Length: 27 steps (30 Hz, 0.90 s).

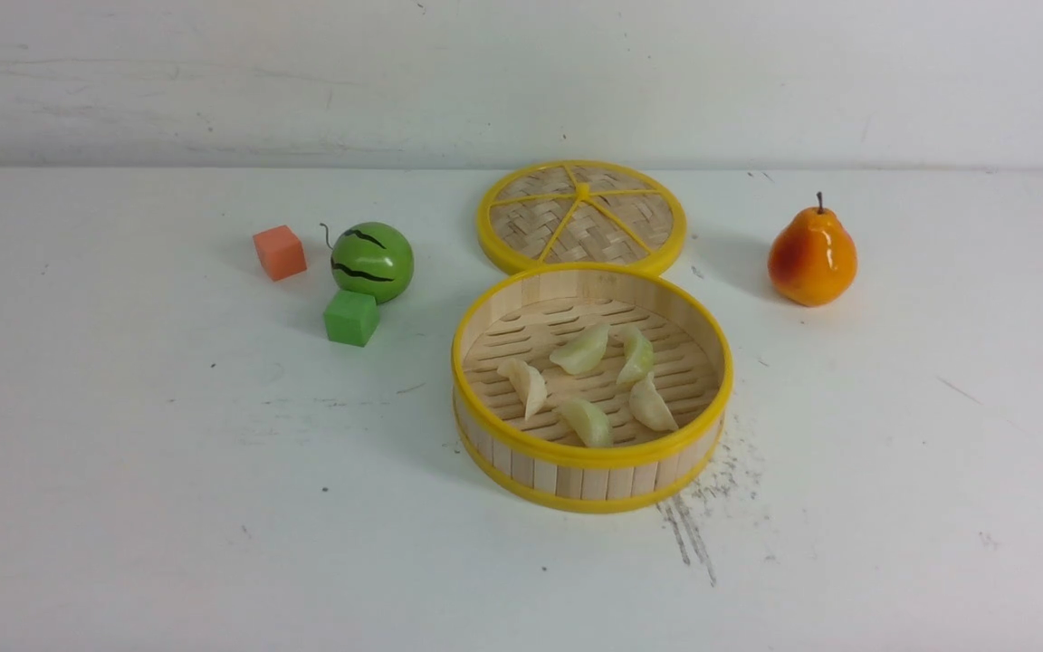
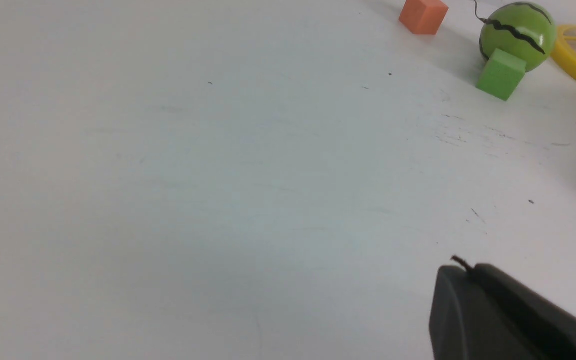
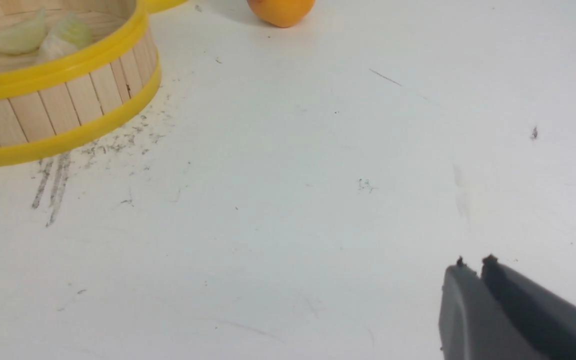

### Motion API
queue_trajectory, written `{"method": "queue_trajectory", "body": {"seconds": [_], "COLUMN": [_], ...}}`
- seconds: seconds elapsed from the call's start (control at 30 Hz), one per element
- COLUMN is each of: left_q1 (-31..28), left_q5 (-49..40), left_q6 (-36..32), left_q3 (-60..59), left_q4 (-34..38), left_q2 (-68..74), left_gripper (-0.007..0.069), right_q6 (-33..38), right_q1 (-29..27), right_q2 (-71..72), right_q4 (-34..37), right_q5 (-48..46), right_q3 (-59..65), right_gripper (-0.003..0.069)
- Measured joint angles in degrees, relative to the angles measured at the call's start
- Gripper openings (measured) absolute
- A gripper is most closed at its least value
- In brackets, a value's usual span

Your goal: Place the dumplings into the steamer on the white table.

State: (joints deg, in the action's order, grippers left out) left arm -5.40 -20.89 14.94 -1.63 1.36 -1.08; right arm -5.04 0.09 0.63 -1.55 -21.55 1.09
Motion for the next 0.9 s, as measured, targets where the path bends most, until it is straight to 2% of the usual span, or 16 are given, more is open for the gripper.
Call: {"method": "queue_trajectory", "body": {"seconds": [0.9], "left_q1": [0.00], "left_q5": [0.00], "left_q6": [0.00], "left_q3": [0.00], "left_q4": [-0.06], "left_q2": [0.00], "left_gripper": [-0.0009], "right_q6": [0.00], "right_q1": [0.00], "right_q2": [0.00], "right_q4": [0.00], "right_q5": [0.00], "right_q3": [0.00], "right_gripper": [0.0076]}}
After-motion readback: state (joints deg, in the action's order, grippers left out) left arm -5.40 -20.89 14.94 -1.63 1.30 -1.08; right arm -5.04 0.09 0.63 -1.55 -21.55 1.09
